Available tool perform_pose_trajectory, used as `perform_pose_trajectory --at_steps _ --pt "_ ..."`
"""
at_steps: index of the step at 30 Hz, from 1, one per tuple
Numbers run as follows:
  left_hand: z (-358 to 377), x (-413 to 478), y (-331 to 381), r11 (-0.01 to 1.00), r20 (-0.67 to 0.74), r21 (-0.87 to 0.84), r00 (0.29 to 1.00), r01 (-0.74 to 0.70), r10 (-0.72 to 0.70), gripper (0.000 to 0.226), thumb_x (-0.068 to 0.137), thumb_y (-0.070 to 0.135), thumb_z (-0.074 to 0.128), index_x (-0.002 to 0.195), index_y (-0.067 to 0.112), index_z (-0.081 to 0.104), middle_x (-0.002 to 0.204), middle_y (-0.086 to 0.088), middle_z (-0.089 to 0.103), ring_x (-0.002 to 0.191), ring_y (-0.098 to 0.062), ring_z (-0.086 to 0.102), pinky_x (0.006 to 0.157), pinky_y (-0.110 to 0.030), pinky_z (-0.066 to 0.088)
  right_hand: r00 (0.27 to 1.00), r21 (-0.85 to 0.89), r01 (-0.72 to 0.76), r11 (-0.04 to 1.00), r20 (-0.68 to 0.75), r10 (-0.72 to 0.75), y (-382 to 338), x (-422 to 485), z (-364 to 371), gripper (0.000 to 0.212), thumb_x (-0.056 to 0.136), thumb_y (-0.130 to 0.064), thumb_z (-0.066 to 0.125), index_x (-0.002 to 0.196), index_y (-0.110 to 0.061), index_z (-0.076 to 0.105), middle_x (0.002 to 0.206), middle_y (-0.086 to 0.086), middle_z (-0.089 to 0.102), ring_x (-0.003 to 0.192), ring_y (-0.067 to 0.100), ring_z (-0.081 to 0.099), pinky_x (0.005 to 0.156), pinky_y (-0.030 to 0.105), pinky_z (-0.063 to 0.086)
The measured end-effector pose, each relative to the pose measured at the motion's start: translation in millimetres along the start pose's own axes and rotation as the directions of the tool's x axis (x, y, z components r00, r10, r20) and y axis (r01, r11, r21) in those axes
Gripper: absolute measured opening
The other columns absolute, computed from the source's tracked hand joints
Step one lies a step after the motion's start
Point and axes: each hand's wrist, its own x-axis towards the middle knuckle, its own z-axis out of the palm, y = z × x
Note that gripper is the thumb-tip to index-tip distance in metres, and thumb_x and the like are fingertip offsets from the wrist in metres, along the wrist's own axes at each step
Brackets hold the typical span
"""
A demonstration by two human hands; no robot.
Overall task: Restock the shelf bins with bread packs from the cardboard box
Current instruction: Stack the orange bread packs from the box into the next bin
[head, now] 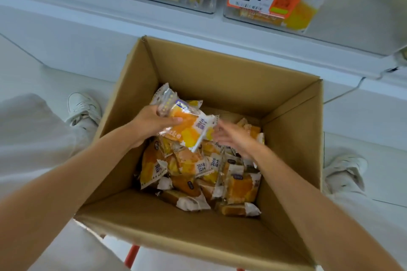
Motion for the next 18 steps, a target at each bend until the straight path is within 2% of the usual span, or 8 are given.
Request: perform_pose_trajectory --at_steps 1,3,5,7,8,11,14,18 --pt "-5.1 -2.0 -0.7 0.999 -0.019 -0.039 1.0 -0.021 0.02 0.041 0.075 0.027 0.084 0.109 0.012 0.066 0.099 -0.001 0.075 0.094 -0.019 0.072 0.082 -0.033 0.057 0.998 -0.122 -0.06 0.991 -0.014 0.059 14.5 5.6 9.3 0.048 0.099 -0.04 0.048 0.136 -0.009 0.051 0.132 0.007 0.057 0.12 0.024 0.055 0.101 0.035 0.043" --pt "-12.2 -5.8 0.4 0.995 -0.027 -0.083 0.999 -0.048 0.046 0.032 0.083 0.017 0.077 0.112 0.014 0.066 0.099 -0.003 0.076 0.087 -0.014 0.073 0.071 -0.024 0.058 0.991 -0.335 -0.131 0.933 -0.01 0.135 39.7 14.8 30.5 0.048 0.098 -0.037 0.053 0.136 -0.008 0.05 0.14 0.004 0.049 0.129 0.025 0.047 0.102 0.034 0.038" --pt "-15.2 -5.5 -1.5 0.994 -0.023 -0.089 0.998 -0.057 0.055 0.029 0.086 0.017 0.073 0.114 0.017 0.064 0.101 -0.003 0.075 0.085 -0.013 0.073 0.071 -0.025 0.058 0.992 -0.401 -0.12 0.908 -0.013 0.126 54.8 27.4 49.4 0.035 0.092 -0.034 0.063 0.121 -0.013 0.061 0.13 0.007 0.059 0.121 0.026 0.054 0.102 0.037 0.043" --pt "-16.6 -4.8 -6.7 0.996 -0.032 -0.076 0.999 -0.044 0.041 0.032 0.087 0.022 0.072 0.117 0.022 0.06 0.104 -0.001 0.074 0.091 -0.017 0.072 0.078 -0.035 0.057 0.994 -0.442 -0.098 0.892 -0.011 0.104 58.4 33.5 63.1 0.02 0.087 -0.027 0.071 0.101 -0.015 0.064 0.113 0.01 0.067 0.109 0.027 0.061 0.097 0.04 0.048" --pt "-15.9 -4.4 -9.1 0.996 -0.043 -0.081 0.999 -0.037 0.034 0.034 0.088 0.024 0.072 0.119 0.023 0.059 0.105 0.0 0.074 0.093 -0.018 0.072 0.079 -0.037 0.057 0.997 -0.465 -0.077 0.882 -0.018 0.077 59.0 35.7 66.3 0.021 0.085 -0.024 0.073 0.101 -0.013 0.063 0.111 0.009 0.067 0.106 0.027 0.062 0.094 0.038 0.049" --pt "-12.0 -4.6 -9.1 0.989 -0.079 -0.126 0.995 -0.074 0.065 0.032 0.09 0.02 0.07 0.12 0.019 0.059 0.104 -0.002 0.074 0.092 -0.017 0.073 0.073 -0.032 0.06 1.0 -0.421 0.019 0.907 0.012 -0.016 45.2 26.8 66.1 0.037 0.087 -0.014 0.07 0.12 -0.008 0.055 0.116 0.003 0.059 0.106 0.021 0.058 0.09 0.034 0.047" --pt "-9.4 -5.2 -3.4 0.985 -0.156 -0.073 0.977 -0.156 0.144 0.017 0.091 0.019 0.068 0.107 0.024 0.062 0.096 0.004 0.073 0.081 -0.005 0.072 0.068 -0.023 0.059 0.992 -0.456 0.126 0.881 0.048 -0.117 12.9 4.0 40.1 0.032 0.09 -0.012 0.066 0.12 -0.014 0.053 0.115 0.004 0.057 0.101 0.02 0.055 0.085 0.034 0.045" --pt "0.9 -14.6 17.9 0.96 -0.16 0.082 0.947 -0.268 0.278 0.012 0.09 0.024 0.07 0.099 0.028 0.063 0.093 0.007 0.072 0.081 -0.005 0.07 0.071 -0.023 0.055 0.944 -0.609 0.293 0.737 0.06 -0.326 -43.2 -44.5 -5.7 0.029 0.087 -0.019 0.071 0.113 -0.026 0.06 0.121 -0.007 0.061 0.119 0.009 0.053 0.102 0.037 0.043"
